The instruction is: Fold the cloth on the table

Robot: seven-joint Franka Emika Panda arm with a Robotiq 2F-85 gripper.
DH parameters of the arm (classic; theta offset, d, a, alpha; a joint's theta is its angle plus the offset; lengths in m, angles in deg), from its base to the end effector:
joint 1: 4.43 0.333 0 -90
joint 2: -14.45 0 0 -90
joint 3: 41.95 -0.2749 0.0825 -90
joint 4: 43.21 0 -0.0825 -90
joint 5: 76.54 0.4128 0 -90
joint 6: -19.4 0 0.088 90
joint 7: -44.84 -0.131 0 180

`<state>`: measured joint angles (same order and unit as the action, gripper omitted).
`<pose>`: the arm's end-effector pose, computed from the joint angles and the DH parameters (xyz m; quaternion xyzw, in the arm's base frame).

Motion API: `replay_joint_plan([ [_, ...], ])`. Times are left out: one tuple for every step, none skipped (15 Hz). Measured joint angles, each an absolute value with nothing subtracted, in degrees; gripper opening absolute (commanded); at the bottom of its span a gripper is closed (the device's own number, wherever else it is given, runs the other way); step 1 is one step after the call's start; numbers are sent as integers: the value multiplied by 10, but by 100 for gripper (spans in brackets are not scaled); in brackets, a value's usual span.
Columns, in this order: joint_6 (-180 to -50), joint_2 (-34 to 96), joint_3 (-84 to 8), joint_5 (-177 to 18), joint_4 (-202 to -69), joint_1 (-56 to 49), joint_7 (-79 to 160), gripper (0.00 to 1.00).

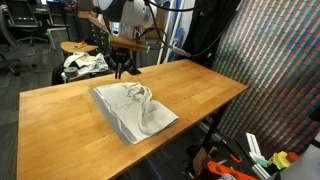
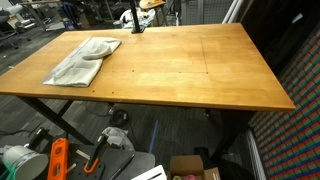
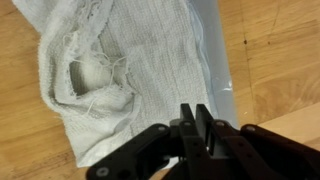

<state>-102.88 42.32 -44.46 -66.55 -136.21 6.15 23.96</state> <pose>0.6699 0.1649 0.2690 -0.9896 0.1157 0.0130 0.0842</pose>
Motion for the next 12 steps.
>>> replay_joint_plan([
  [-1029, 423, -445, -669, -1362, 67, 233, 41],
  [-1027, 423, -445, -681, -1363, 72, 226, 49],
  [-1026, 423, -444, -698, -1367, 77, 219, 56],
  [-1026, 424, -443, -719, -1372, 81, 212, 65],
  [-1026, 424, -440, -740, -1377, 86, 203, 72],
  [-1027, 425, -436, -765, -1383, 91, 192, 79],
  [-1026, 428, -430, -793, -1387, 99, 177, 88],
  [-1026, 431, -425, -819, -1389, 106, 163, 94],
  [-1026, 436, -420, -842, -1390, 113, 148, 99],
  [-1026, 442, -416, -860, -1390, 120, 134, 100],
  [-1026, 448, -413, -873, -1389, 124, 122, 100],
  [-1026, 454, -412, -881, -1387, 128, 110, 100],
])
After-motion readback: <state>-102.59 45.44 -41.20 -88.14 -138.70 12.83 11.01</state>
